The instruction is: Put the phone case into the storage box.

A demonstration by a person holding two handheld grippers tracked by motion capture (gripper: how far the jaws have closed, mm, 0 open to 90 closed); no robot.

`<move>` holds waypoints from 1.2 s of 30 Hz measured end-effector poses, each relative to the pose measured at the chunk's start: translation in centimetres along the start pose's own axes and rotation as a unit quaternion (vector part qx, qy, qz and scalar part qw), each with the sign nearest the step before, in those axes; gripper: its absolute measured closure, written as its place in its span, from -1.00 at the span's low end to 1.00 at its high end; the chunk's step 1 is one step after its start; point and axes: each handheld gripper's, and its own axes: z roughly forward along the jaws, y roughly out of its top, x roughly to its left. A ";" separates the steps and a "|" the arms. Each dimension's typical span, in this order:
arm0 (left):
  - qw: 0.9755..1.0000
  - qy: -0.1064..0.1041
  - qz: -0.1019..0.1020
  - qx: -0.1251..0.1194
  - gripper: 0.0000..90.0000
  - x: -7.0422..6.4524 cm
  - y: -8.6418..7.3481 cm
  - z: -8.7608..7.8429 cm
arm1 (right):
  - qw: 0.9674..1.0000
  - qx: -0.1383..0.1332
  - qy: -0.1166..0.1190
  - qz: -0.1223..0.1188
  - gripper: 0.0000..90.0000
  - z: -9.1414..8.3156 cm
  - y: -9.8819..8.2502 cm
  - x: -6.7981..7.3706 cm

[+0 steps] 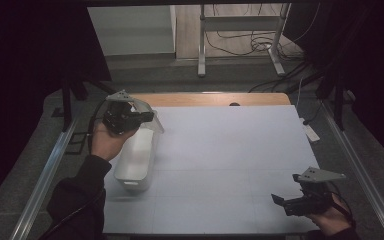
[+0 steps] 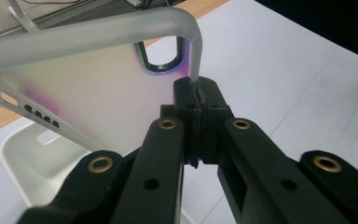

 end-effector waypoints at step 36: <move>0.998 0.051 -0.037 0.022 0.97 3.5 -0.4 0.9 | 1.000 -0.007 -0.015 0.026 -1.00 -1.3 -1.5 -0.5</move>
